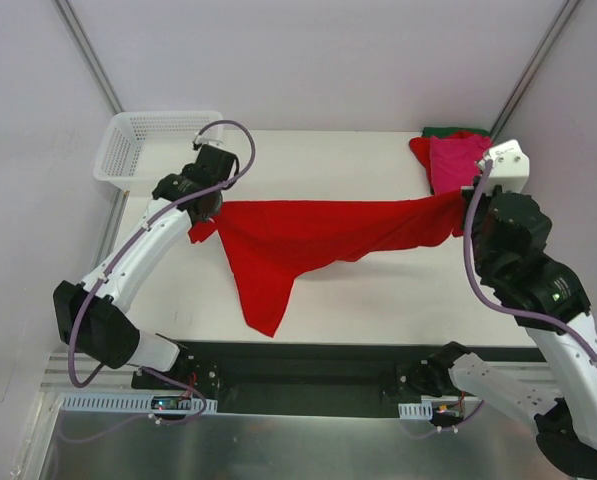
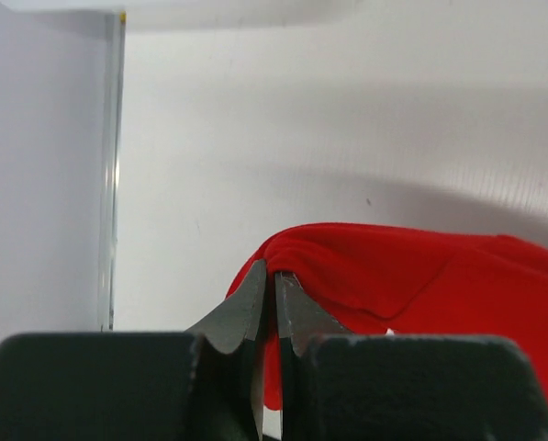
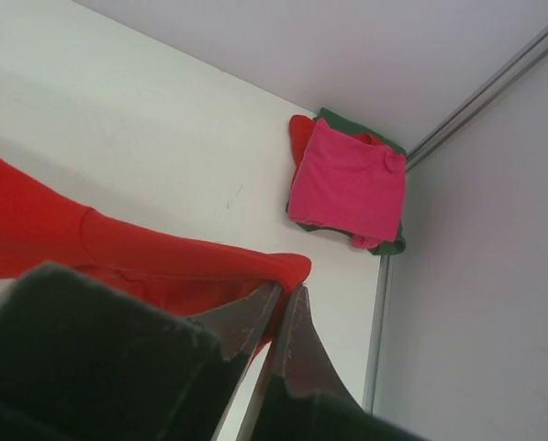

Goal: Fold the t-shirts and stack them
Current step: Flatten out the tshirt

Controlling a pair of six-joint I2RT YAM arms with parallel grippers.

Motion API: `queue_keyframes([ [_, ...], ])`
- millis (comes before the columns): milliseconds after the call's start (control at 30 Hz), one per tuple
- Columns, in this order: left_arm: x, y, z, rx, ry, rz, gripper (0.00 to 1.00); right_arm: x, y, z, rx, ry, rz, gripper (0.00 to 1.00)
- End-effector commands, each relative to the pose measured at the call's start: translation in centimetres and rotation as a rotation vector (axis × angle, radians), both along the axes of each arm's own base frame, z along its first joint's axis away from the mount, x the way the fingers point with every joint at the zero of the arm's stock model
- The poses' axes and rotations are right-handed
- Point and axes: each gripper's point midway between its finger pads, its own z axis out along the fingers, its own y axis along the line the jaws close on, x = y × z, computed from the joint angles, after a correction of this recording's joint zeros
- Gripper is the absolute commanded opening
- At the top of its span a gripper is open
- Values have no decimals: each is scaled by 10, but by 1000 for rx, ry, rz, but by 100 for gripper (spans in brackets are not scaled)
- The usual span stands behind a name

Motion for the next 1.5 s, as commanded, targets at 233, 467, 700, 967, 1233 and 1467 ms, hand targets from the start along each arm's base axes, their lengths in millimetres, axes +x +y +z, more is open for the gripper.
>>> queue_keyframes([
  [233, 55, 3, 95, 24, -205, -67, 0, -46, -13, 37, 102, -164, 121, 1],
  [467, 42, 13, 148, 9, -329, -78, 0, -74, -6, 65, 141, -237, 273, 1],
  [700, 2, 36, 214, 1, -508, -48, 0, -103, 5, 90, 169, -276, 435, 1],
  [967, -26, 59, 266, 43, -640, -10, 0, -139, 60, 90, 212, -180, 800, 1],
  [1233, 50, 7, 240, -44, -627, -131, 0, -182, 106, 65, 280, 0, 1129, 1],
  [1467, 157, -87, 151, -224, -459, -300, 0, -187, 123, 34, 312, 141, 1210, 1],
])
